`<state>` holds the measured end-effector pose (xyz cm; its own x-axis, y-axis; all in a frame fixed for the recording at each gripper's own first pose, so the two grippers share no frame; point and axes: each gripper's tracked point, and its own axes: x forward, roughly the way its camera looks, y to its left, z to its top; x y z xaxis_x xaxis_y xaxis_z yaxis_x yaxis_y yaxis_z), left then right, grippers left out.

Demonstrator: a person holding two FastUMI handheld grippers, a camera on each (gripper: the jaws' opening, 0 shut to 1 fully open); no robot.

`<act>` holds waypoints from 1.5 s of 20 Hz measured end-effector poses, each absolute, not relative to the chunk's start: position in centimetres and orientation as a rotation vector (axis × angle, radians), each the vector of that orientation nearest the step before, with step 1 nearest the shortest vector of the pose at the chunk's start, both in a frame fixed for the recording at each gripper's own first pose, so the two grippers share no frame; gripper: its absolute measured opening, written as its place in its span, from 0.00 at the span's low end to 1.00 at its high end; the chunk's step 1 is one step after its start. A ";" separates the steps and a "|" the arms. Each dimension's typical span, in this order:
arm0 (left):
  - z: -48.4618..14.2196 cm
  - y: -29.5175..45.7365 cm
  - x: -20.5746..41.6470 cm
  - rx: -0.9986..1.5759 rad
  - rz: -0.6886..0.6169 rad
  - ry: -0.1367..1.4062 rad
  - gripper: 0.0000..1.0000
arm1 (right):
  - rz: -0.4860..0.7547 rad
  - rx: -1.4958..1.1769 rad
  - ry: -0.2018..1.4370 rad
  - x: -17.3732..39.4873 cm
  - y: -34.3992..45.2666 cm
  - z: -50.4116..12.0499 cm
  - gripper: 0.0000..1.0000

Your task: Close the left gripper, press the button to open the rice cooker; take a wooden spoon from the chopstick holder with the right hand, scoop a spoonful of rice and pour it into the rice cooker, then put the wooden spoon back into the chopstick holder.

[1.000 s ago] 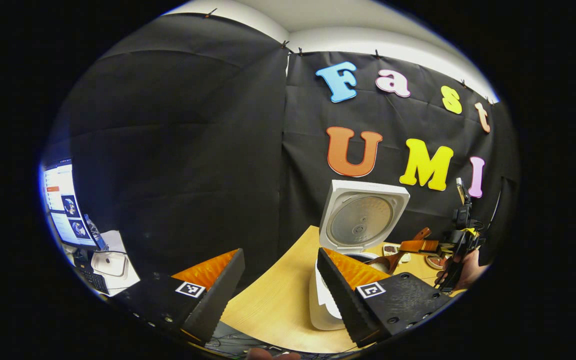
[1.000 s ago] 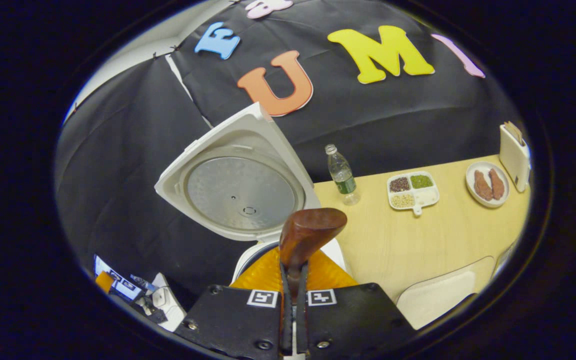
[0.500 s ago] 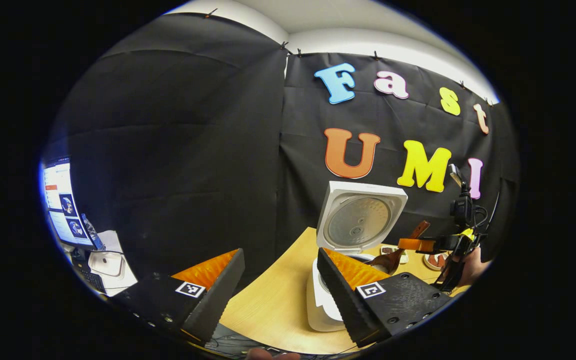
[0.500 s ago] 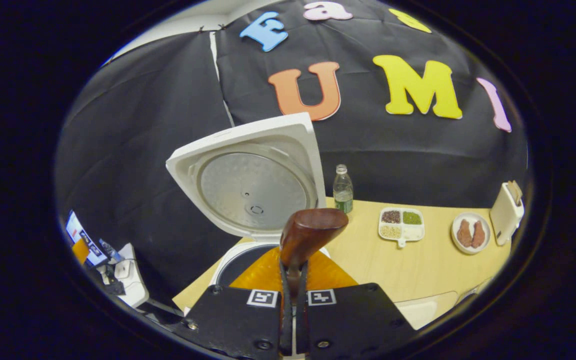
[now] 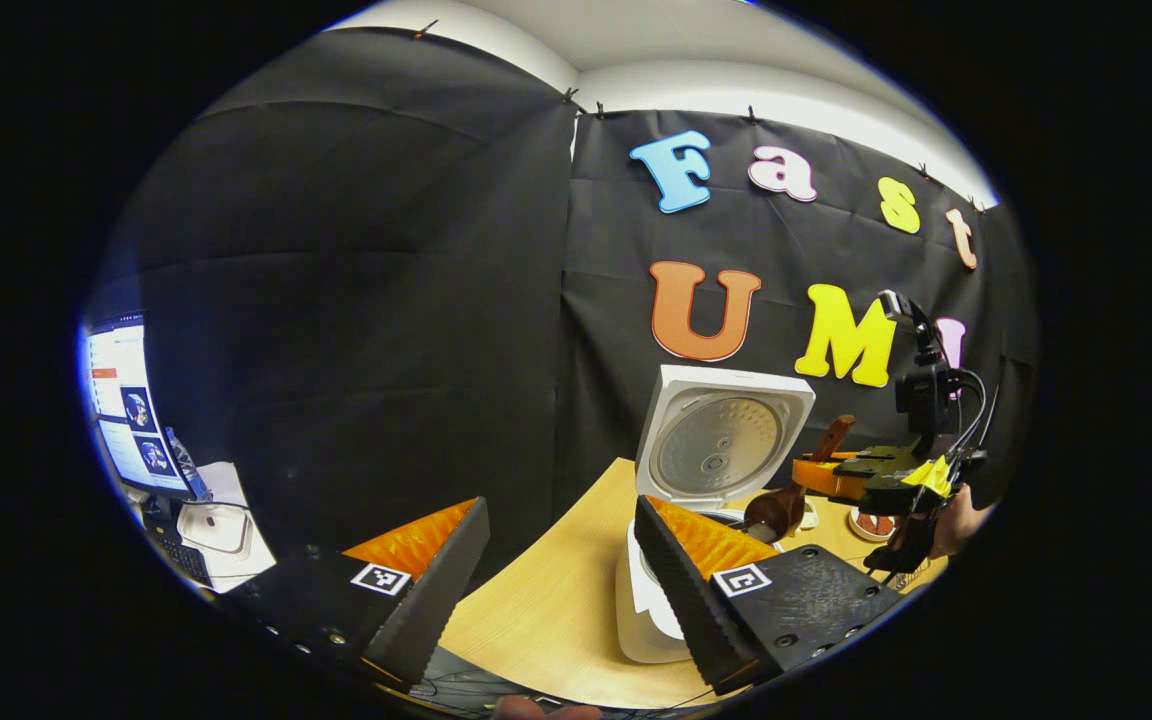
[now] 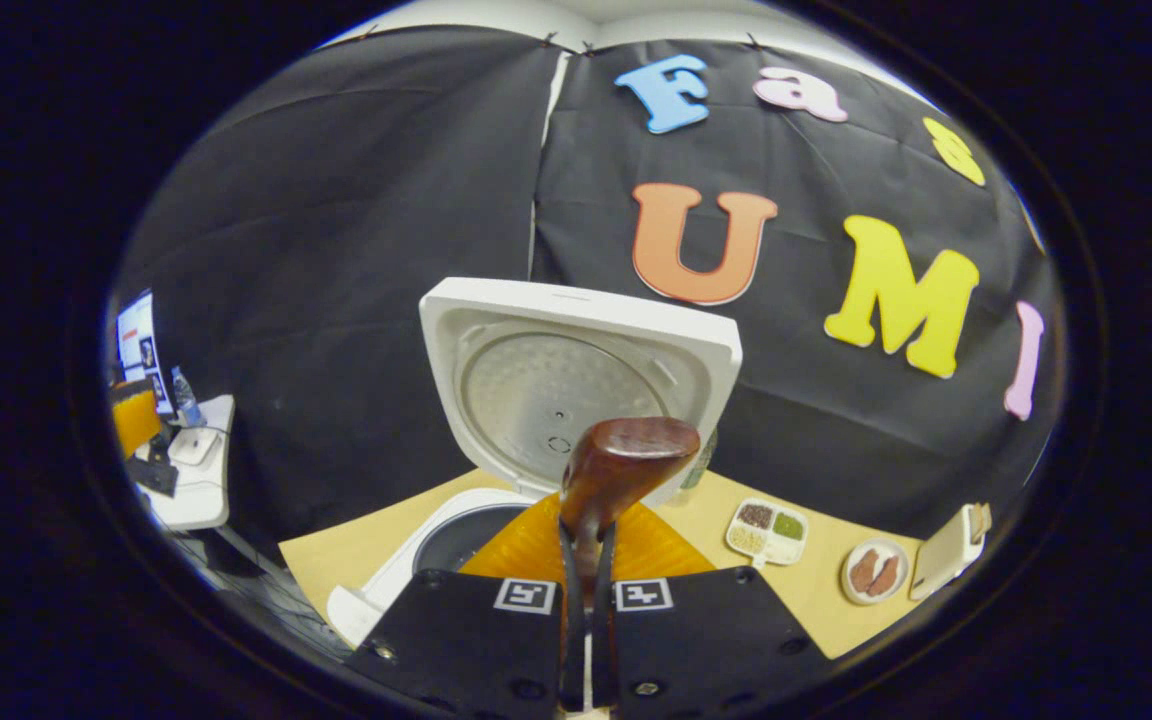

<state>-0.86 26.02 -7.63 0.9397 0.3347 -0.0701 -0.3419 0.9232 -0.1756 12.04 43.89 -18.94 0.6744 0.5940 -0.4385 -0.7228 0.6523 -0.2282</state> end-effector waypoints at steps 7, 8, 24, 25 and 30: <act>-6.8 26.4 -0.9 -0.193 0.348 0.015 0.94 | 0.780 -0.474 0.262 10.9 44.4 -17.8 0.08; -6.6 26.3 -0.9 -0.194 0.346 0.012 0.94 | 0.773 -0.450 0.276 10.9 44.1 -17.7 0.08; -5.6 17.6 0.4 -0.169 0.230 0.039 0.94 | 0.562 0.114 0.483 14.2 25.2 -12.5 0.08; -5.3 16.5 0.8 -0.167 0.215 0.038 0.94 | 0.530 0.122 0.477 14.5 22.6 -12.2 0.08; -4.4 10.8 2.5 -0.147 0.147 0.036 0.94 | 0.354 0.151 0.462 16.1 9.8 -12.2 0.08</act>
<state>2.53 10.79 -4.41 0.9886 0.1429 -0.0469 -0.1483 0.9785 -0.1436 16.12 9.79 -12.21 0.8358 0.3664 -0.4089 -0.2988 0.9283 0.2212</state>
